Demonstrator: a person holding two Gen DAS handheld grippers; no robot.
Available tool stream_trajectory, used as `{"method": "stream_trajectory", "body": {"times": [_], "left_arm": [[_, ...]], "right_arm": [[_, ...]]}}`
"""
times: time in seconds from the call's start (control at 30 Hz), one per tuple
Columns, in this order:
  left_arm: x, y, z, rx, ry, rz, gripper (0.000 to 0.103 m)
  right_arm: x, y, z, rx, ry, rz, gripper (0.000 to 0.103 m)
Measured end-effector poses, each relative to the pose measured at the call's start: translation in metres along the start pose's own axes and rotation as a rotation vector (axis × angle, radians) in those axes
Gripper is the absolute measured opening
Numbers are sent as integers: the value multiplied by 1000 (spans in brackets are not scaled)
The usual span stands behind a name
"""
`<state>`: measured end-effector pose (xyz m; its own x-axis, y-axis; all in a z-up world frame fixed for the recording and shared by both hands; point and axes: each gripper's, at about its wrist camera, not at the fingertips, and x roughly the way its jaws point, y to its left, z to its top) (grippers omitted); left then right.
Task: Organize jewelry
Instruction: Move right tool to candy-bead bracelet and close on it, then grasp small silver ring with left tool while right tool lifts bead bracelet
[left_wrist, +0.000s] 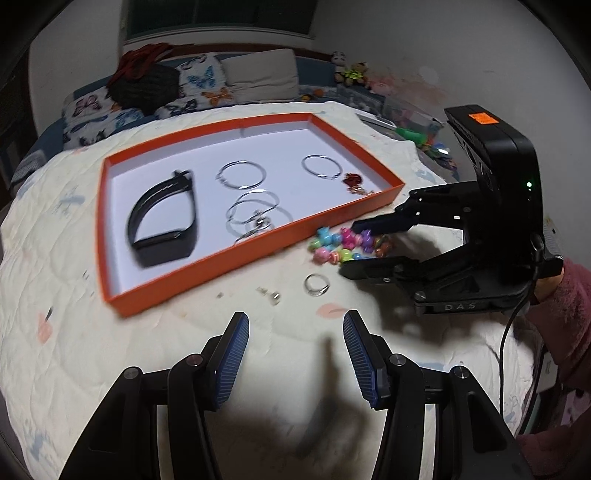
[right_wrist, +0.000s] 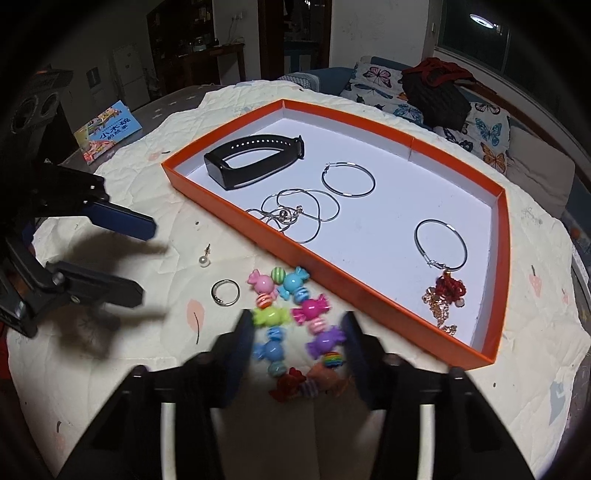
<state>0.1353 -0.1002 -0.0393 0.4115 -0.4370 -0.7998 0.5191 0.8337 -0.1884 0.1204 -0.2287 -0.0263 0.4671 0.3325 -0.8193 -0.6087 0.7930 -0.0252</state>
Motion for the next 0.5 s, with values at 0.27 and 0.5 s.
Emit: {"method": "stream_trajectory", "body": {"times": [0.27, 0.5], "left_arm": [[24, -12, 17, 66, 9, -12, 55], [40, -14, 26, 98, 20, -33, 48]], "right_arm": [[-8, 0, -3, 33, -29, 12, 24], [-3, -4, -3, 61, -13, 34, 28]]}}
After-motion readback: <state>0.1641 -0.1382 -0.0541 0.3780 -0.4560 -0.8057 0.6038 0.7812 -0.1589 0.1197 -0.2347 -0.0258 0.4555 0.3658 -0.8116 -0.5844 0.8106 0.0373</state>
